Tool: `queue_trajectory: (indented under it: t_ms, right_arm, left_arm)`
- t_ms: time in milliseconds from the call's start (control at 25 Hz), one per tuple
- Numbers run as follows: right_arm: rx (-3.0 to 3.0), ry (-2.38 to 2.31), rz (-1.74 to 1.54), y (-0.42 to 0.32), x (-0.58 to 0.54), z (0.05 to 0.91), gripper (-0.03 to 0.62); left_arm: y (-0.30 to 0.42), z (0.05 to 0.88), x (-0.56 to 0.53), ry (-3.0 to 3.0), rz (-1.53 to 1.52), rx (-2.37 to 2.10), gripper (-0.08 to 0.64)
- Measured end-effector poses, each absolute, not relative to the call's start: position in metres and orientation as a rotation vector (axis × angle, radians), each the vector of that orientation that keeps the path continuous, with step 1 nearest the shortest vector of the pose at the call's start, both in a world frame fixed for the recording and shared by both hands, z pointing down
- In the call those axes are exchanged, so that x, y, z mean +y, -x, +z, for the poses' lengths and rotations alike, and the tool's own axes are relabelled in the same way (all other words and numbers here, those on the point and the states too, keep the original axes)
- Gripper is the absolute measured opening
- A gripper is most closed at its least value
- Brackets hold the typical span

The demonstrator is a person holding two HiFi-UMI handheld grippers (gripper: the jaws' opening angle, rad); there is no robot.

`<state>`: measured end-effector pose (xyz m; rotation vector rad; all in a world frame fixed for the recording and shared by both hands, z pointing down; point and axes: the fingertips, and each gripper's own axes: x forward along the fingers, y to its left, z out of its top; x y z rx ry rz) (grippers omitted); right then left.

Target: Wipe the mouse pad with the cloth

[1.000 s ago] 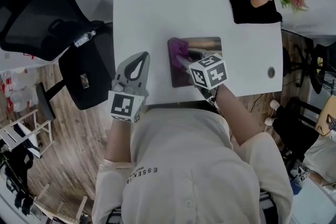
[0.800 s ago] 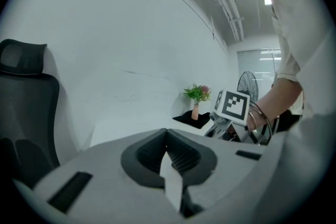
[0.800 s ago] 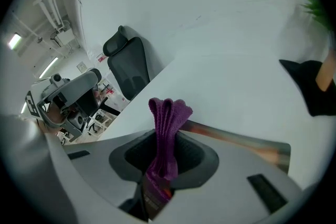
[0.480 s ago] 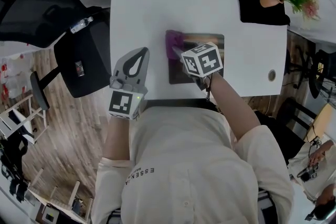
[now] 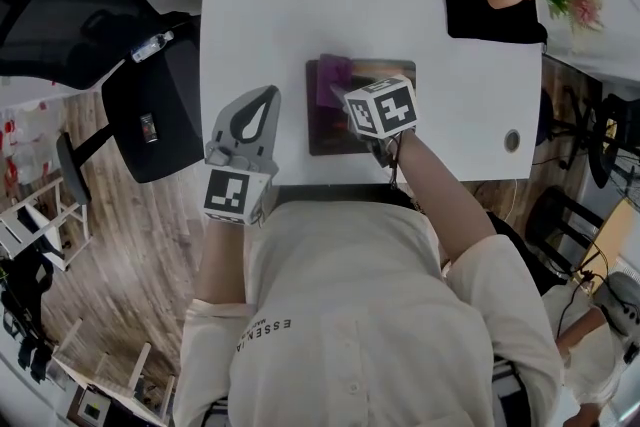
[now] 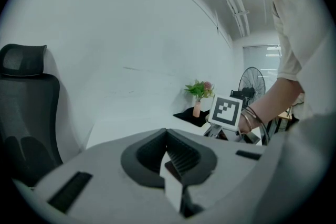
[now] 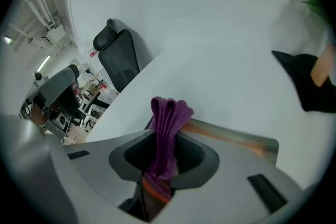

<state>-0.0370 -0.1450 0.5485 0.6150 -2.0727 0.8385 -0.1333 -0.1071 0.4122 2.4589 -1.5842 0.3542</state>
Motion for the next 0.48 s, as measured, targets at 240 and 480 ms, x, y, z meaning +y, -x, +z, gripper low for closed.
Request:
queue_trajectory:
  t_ms: [240, 480]
  right_arm:
    - [-2.055, -0.631, 0.877, 0.008, -0.152, 0.551, 0.106]
    - [-2.05, -0.639, 0.908, -0.017, -0.156, 0.554, 0.107]
  left_arm:
    - [0.114, 0.407, -0.115, -2.422, 0.341, -1.592, 0.0]
    - [0.095, 0.411, -0.121, -2.427, 0.36, -1.588, 0.0]
